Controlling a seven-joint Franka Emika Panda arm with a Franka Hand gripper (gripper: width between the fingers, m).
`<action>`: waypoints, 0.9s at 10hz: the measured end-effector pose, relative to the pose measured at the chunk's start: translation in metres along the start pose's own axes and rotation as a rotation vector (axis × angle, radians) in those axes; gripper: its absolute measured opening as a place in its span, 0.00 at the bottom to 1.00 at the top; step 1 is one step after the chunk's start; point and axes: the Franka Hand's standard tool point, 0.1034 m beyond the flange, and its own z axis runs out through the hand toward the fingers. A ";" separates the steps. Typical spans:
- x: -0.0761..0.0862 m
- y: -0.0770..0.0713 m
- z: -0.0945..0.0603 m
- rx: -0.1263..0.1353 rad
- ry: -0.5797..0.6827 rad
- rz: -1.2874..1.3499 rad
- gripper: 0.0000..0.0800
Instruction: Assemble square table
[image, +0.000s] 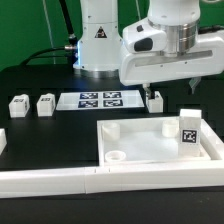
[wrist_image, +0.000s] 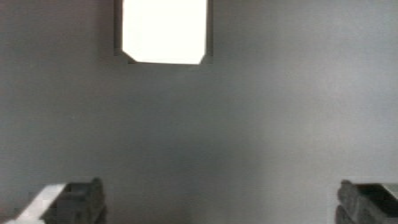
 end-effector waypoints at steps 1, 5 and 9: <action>-0.014 0.007 0.009 -0.007 -0.124 0.024 0.81; -0.035 0.022 0.029 0.001 -0.409 0.061 0.81; -0.039 0.017 0.036 0.005 -0.544 0.083 0.81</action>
Offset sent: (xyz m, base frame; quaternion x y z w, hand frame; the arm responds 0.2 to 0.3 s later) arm -0.0203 -0.0012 -0.0155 -0.0253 -0.0814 -0.0297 0.9959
